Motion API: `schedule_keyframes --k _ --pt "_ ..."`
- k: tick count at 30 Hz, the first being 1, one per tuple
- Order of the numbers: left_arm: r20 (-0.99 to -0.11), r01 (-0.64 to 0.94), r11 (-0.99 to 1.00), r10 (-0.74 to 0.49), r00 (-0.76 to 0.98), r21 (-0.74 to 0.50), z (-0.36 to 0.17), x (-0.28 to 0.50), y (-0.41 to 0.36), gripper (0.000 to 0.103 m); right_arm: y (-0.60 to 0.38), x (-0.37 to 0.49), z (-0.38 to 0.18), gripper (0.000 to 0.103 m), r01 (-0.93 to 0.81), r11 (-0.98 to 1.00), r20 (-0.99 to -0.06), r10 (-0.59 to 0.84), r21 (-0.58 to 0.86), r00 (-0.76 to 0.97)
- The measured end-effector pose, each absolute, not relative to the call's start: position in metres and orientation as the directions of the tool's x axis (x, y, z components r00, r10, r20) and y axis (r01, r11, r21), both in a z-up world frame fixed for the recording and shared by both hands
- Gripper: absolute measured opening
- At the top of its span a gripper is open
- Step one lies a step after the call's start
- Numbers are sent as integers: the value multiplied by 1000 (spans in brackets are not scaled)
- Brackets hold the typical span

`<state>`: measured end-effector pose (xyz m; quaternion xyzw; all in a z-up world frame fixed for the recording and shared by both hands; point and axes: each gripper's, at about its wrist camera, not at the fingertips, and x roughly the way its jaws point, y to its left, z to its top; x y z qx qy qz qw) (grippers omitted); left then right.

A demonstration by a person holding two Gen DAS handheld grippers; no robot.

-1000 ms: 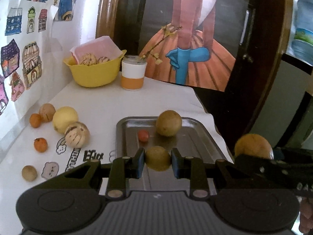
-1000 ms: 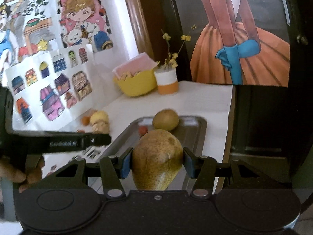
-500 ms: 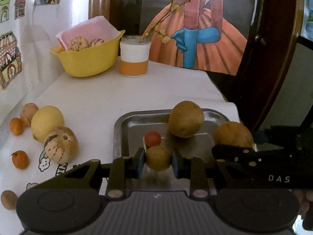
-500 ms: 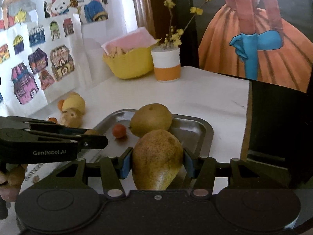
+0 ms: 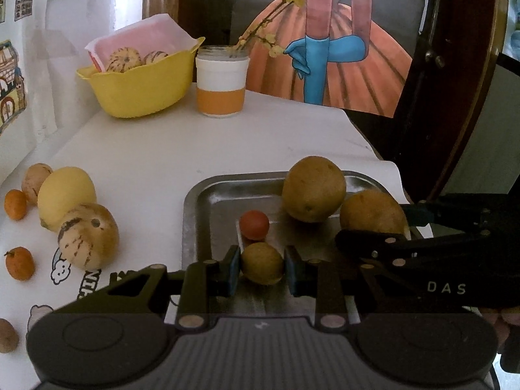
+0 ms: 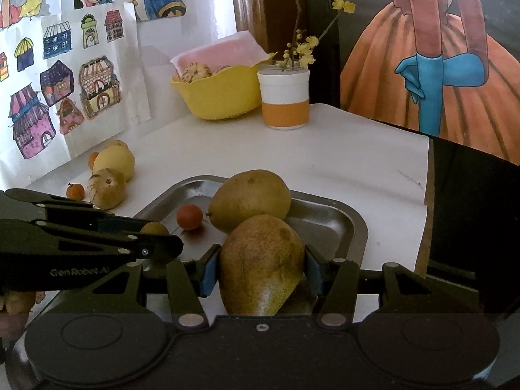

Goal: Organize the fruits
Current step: 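Carry both fruits onto the metal tray and open both tools, then withdraw both open tools from the tray toward the remaining fruits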

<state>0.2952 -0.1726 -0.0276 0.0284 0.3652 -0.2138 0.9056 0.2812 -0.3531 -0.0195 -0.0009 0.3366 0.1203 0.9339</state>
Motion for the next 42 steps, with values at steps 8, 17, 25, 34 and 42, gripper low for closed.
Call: schedule_keyframes --k 8,17,25,34,42 --pt "-652 391 910 -380 656 -137 -18 285 -164 51 -349 264 -2 66 -215 976 -576 188 22 796" --pt "-525 299 941 -336 782 -158 28 232 -132 102 -354 198 46 98 -122 992 -451 104 -12 886" --pt "-446 256 956 -294 845 -145 63 169 -100 102 -339 122 74 102 -67 998 -399 54 -20 915" --pt "-489 323 939 -338 804 -118 56 100 -78 102 -311 42 63 102 -89 996 -516 83 14 853" --pt "-536 322 939 -334 775 -119 40 63 -53 102 -286 4 53 102 -105 994 -585 104 32 804"
